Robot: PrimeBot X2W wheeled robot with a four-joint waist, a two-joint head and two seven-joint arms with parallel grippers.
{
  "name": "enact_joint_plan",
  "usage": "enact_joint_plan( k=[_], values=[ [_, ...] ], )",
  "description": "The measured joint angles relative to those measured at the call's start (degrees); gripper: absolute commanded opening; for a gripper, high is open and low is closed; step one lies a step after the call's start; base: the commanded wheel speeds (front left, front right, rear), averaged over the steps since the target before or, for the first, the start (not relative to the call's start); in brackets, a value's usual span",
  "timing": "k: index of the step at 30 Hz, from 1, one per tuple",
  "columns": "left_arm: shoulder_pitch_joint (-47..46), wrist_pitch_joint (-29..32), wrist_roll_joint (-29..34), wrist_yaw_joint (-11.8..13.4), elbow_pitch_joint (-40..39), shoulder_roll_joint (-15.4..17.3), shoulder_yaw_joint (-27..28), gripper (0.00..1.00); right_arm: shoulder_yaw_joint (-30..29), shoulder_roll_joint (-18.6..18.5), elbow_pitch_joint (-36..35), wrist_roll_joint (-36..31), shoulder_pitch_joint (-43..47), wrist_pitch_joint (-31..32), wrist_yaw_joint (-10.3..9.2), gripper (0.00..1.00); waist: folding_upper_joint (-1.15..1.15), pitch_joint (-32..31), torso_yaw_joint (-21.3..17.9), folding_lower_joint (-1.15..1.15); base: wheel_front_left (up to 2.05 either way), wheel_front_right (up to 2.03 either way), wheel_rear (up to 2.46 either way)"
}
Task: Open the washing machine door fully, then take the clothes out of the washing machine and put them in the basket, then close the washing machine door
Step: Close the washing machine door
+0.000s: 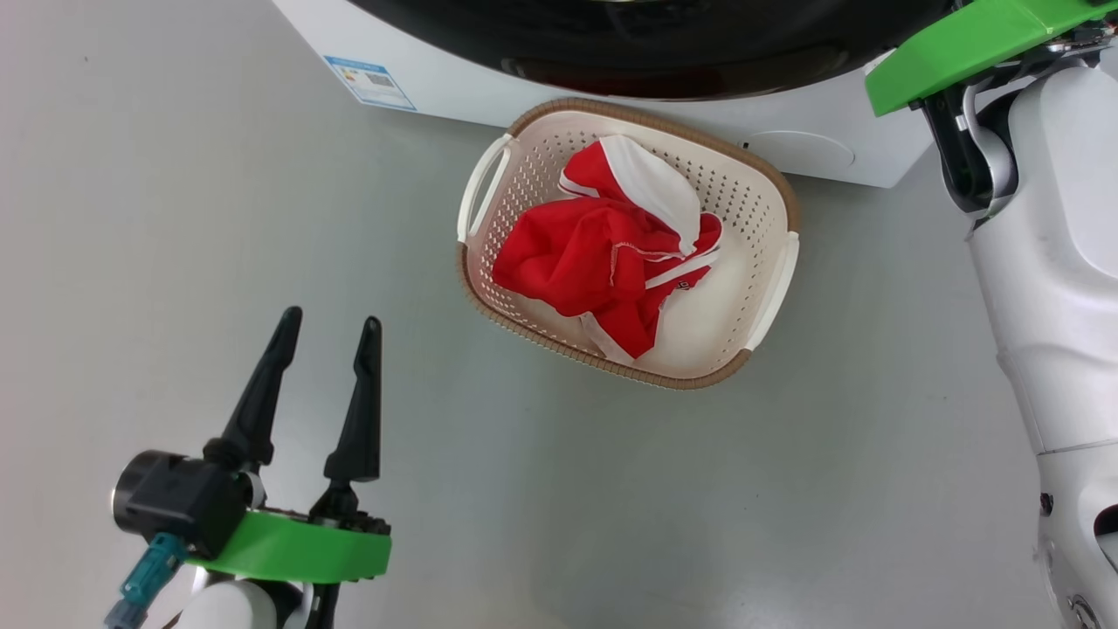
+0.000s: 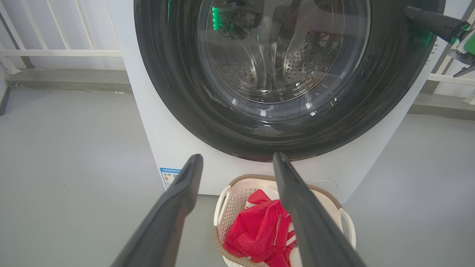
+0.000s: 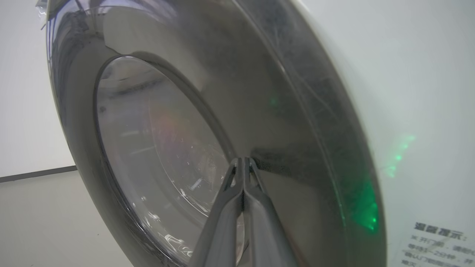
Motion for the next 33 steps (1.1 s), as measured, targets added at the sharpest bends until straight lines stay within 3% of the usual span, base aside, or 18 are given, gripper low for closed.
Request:
enact_joint_plan(
  k=[9, 10, 15, 17, 18, 33],
  values=[
    [-0.1, 0.0, 1.0, 0.0, 0.8, 0.0, 0.2, 1.0, 0.4, 0.6, -0.6, 0.0, 0.3, 0.0, -0.08, 0.0, 0.0, -1.0, -1.0, 0.0, 0.0, 0.0, 0.0],
    [-0.1, 0.0, 1.0, 0.0, 1.0, 0.0, 0.2, 1.0, 0.4, 0.5, -1.0, 0.1, 0.8, 0.0, -0.13, 0.05, 0.0, -1.3, -1.2, 0.0, 0.0, 0.0, 0.0],
    [-0.1, 0.0, -0.8, 0.0, 1.6, 0.0, 0.3, 1.0, 0.6, 0.6, -2.8, 0.6, 3.7, 0.0, -0.41, 0.44, 0.0, -2.3, -2.1, 0.0, 0.0, 0.0, 0.0],
    [-0.1, 0.0, -1.1, 0.0, 2.0, 0.0, 0.2, 1.0, 1.0, 0.9, -3.6, 0.9, 5.8, 0.0, -0.41, 0.91, 0.0, -2.9, -2.7, 0.0, 0.0, 0.0, 0.0],
    [-0.1, 0.0, -1.1, 0.0, 2.2, 0.0, 0.2, 1.0, 1.4, 1.0, -4.1, 1.2, 7.0, 0.0, -0.41, 1.0, 0.0, -3.3, -3.0, 0.0, 0.0, 0.0, 0.0],
    [-0.5, 0.0, -2.5, 0.0, 7.9, 0.1, 1.0, 1.0, -0.4, 2.3, -11.7, -0.1, 22.8, 0.0, -0.42, 1.0, 0.0, -9.5, -11.2, 0.0, 0.0, 0.0, 0.0]
  ],
)
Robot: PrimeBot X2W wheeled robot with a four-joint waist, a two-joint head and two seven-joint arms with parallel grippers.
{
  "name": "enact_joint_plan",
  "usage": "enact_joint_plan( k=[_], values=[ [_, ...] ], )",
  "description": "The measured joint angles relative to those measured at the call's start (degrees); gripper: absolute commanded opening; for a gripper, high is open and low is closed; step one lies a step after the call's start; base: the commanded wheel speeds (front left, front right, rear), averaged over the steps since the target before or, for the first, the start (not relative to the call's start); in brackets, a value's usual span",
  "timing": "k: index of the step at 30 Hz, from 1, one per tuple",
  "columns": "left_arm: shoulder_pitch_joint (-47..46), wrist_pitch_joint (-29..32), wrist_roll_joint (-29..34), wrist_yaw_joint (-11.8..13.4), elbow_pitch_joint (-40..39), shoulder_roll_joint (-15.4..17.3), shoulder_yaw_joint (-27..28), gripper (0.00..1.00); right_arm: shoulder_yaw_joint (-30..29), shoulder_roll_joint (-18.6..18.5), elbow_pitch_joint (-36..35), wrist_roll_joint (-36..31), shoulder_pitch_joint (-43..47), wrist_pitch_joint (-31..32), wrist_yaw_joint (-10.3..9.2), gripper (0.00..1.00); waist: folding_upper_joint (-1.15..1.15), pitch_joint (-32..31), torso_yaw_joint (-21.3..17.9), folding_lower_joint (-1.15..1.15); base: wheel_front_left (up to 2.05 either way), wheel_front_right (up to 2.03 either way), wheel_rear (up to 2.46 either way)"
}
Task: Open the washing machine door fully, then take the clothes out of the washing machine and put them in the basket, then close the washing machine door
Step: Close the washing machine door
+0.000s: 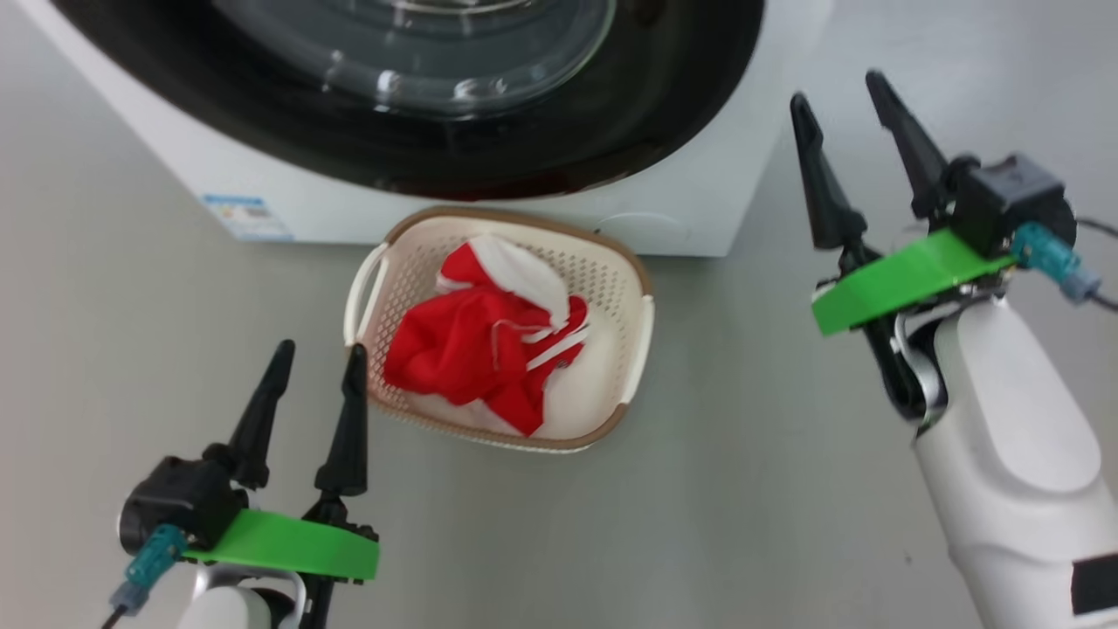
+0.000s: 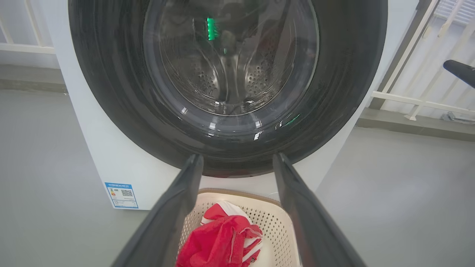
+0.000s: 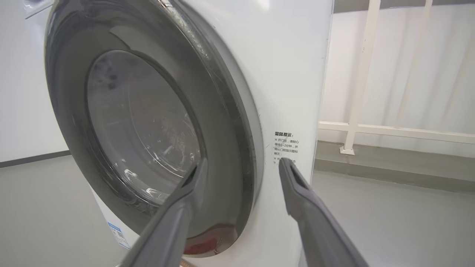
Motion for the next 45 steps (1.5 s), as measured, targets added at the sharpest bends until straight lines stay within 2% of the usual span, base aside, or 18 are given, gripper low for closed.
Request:
enact_joint_plan(
  k=[10, 20, 31, 45],
  values=[
    [0.1, 0.0, -0.9, 0.0, 0.3, 0.0, 2.4, 1.0, -3.5, 0.6, -5.6, -0.9, 8.7, 0.0, 0.0, 1.0, 0.0, -4.8, -5.7, 0.0, 0.0, 0.0, 0.0],
    [4.5, 0.0, -2.2, -0.4, -0.3, 0.4, 2.9, 1.0, -6.7, 0.9, -8.4, -2.1, 18.3, 0.0, 0.0, 1.0, 0.0, -11.0, -8.8, 0.0, 0.0, 0.0, 0.0],
    [10.6, 0.0, -2.0, -0.4, -2.2, 1.4, 3.6, 1.0, -8.9, 0.9, -13.3, -2.5, 26.9, 0.0, -0.13, 1.0, 0.0, -16.8, -9.6, 0.0, 0.0, 0.0, 0.0],
    [15.2, 0.0, -0.6, 0.7, -4.5, 2.1, 3.7, 1.0, -10.2, 1.3, -17.1, -4.1, 34.8, 0.0, -0.13, 1.0, 0.0, -20.1, -8.8, 0.0, 0.0, 0.0, 0.0]
  ],
)
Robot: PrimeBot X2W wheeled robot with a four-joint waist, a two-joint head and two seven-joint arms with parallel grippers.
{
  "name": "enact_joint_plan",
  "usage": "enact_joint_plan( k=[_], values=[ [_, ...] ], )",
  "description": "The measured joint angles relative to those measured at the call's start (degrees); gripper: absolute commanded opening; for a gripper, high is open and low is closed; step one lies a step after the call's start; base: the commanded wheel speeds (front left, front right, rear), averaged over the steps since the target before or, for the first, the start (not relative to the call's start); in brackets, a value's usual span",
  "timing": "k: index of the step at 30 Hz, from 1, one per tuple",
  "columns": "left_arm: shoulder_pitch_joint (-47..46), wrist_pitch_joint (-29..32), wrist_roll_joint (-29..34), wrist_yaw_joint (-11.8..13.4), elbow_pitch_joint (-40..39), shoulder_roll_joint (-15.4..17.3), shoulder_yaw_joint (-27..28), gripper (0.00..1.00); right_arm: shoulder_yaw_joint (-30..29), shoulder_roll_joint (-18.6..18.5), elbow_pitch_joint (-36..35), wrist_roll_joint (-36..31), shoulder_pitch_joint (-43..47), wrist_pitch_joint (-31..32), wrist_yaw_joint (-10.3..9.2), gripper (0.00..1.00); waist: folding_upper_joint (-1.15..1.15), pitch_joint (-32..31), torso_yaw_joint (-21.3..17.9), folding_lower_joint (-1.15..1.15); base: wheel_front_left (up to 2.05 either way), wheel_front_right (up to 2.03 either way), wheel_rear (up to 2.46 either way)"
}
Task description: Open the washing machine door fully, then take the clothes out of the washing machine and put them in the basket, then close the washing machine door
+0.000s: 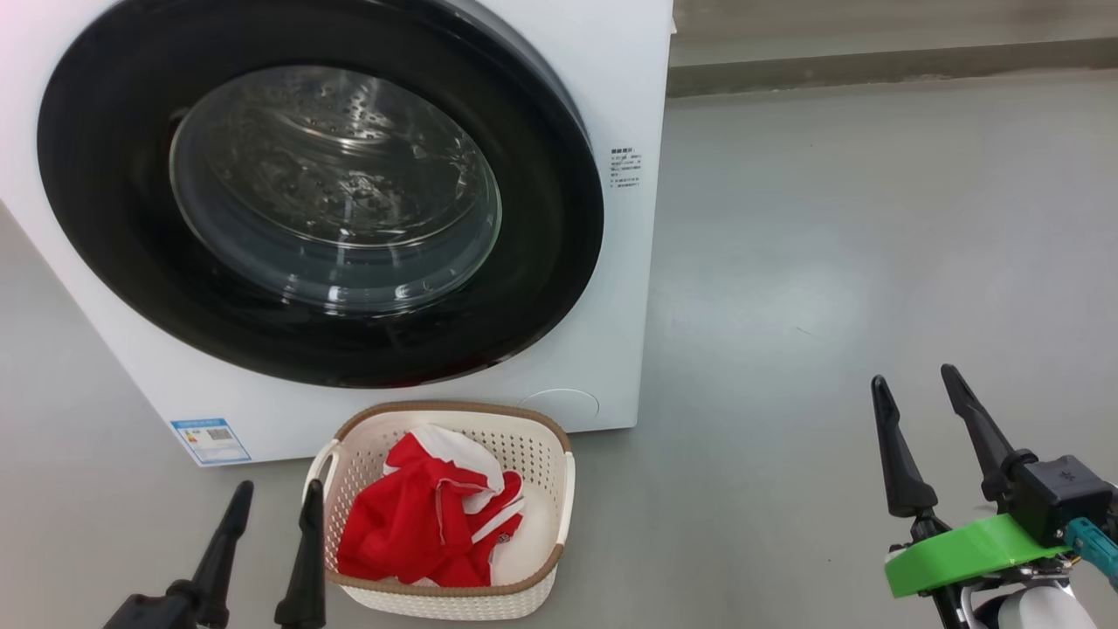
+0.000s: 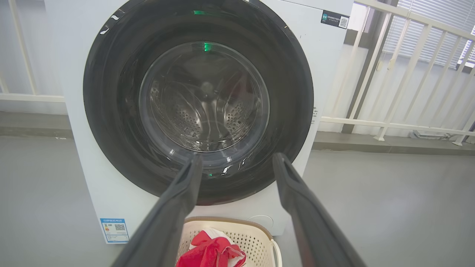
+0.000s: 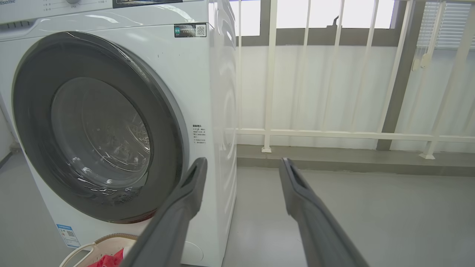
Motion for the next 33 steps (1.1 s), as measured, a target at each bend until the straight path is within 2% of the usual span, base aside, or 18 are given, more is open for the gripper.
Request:
enact_joint_plan(
  k=[17, 18, 27, 33],
  values=[
    [0.4, 0.1, -0.1, 1.2, -2.0, 0.2, -0.1, 1.0, -0.1, 0.2, -0.5, -0.3, 1.0, 0.0, 0.0, 1.0, 0.0, 0.2, 0.3, 0.0, 0.0, 0.0, 0.0],
    [0.7, 0.1, -0.1, 1.2, -1.9, 0.1, -0.2, 0.0, -0.1, 0.3, -0.2, -0.3, 1.0, 0.0, 0.0, 0.0, 0.0, 0.2, 0.3, 0.0, 0.0, 0.0, 0.0],
    [3.4, 0.6, -0.3, 1.2, 3.8, -1.4, -0.9, 0.0, -0.1, 1.8, 5.7, 0.3, 4.7, 0.3, 0.0, 0.0, 0.0, 0.2, 0.3, 0.0, 0.0, 0.0, 0.0],
    [3.4, 1.5, -3.9, 1.2, 4.0, -1.5, -0.8, 0.0, -0.1, 1.8, 5.8, 4.0, 4.8, 1.2, 0.0, 0.0, 0.0, 0.3, 0.4, 0.02, 0.0, 0.0, 0.0]
  ],
)
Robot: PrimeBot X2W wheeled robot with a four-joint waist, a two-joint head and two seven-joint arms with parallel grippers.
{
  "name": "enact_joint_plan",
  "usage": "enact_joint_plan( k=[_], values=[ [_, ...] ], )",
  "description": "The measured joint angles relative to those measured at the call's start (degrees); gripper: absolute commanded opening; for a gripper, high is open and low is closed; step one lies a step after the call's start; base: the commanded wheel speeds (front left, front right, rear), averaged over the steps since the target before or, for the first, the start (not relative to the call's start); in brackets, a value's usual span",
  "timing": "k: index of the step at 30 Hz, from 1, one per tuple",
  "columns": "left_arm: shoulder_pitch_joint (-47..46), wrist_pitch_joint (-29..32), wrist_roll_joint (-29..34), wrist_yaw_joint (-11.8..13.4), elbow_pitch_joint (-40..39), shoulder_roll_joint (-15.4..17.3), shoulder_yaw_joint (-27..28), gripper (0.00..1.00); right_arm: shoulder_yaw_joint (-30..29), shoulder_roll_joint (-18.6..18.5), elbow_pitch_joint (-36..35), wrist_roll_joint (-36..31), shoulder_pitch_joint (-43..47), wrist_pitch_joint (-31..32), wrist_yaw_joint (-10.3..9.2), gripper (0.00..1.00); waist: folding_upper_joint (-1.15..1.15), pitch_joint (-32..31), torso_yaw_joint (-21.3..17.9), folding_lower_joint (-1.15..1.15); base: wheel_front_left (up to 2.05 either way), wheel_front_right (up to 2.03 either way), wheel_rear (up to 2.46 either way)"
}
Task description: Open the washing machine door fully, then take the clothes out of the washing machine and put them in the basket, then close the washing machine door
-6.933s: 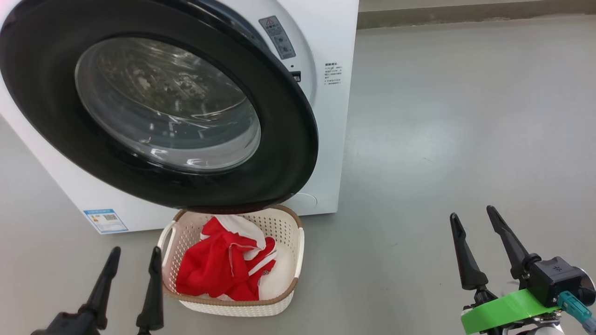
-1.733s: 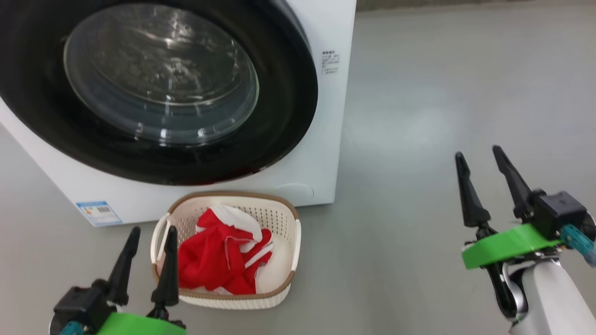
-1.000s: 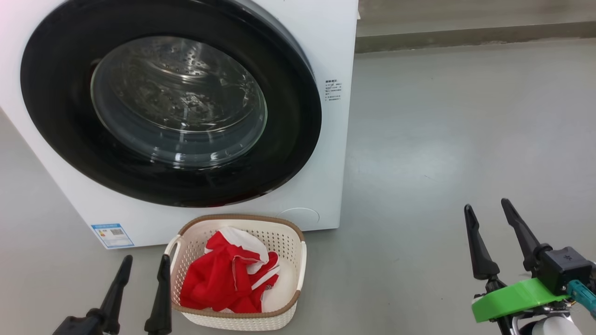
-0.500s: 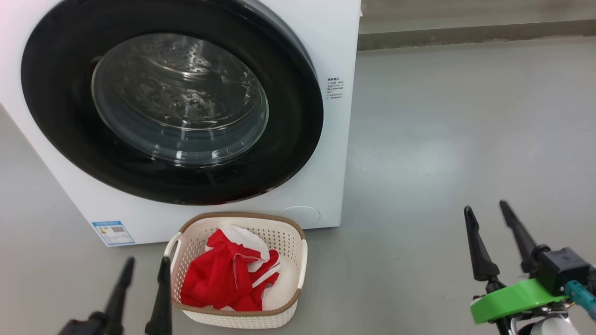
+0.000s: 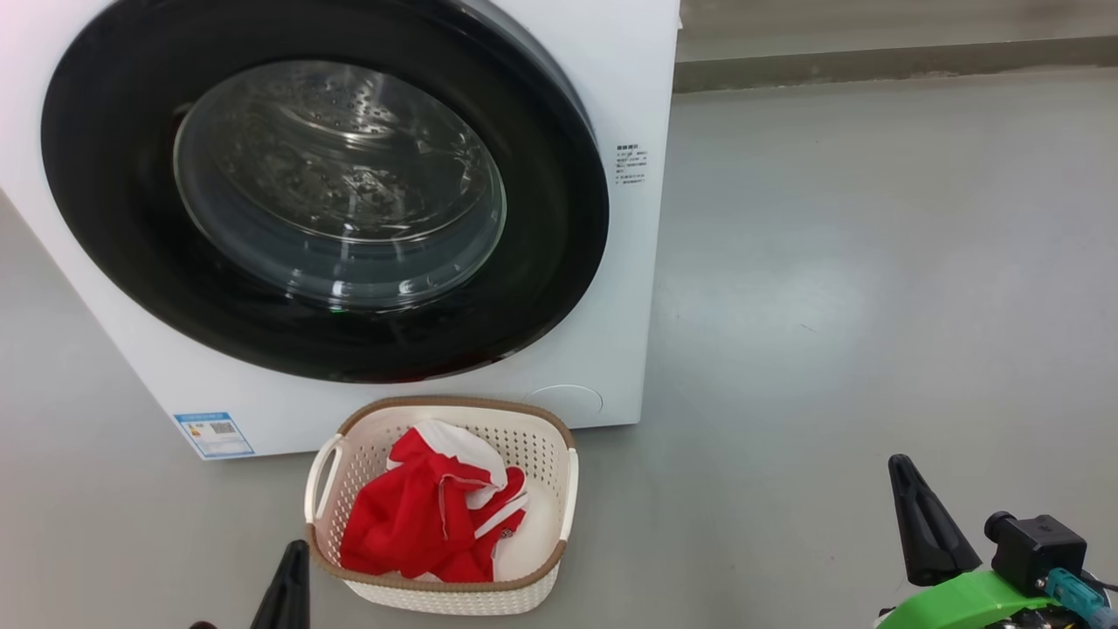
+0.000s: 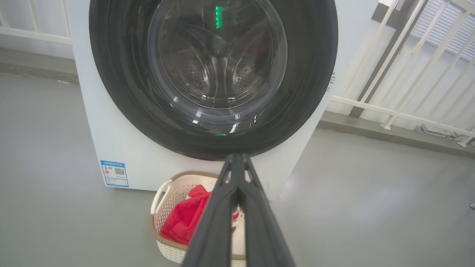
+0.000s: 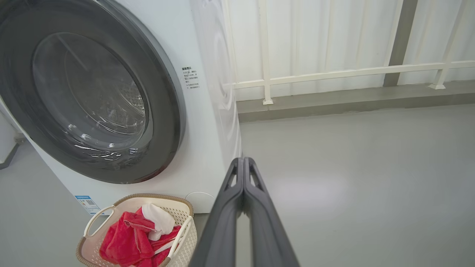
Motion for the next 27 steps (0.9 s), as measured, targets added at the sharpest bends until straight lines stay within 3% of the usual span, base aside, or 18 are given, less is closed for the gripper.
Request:
enact_joint_plan(
  k=[27],
  values=[
    [-1.0, 4.2, -17.1, -0.3, 0.9, 0.0, 0.8, 0.0, -0.3, -0.1, -0.1, 18.2, -0.6, 4.9, 0.0, 0.0, 0.0, 0.7, 0.6, -0.01, 0.0, 0.0, 0.0]
  ],
)
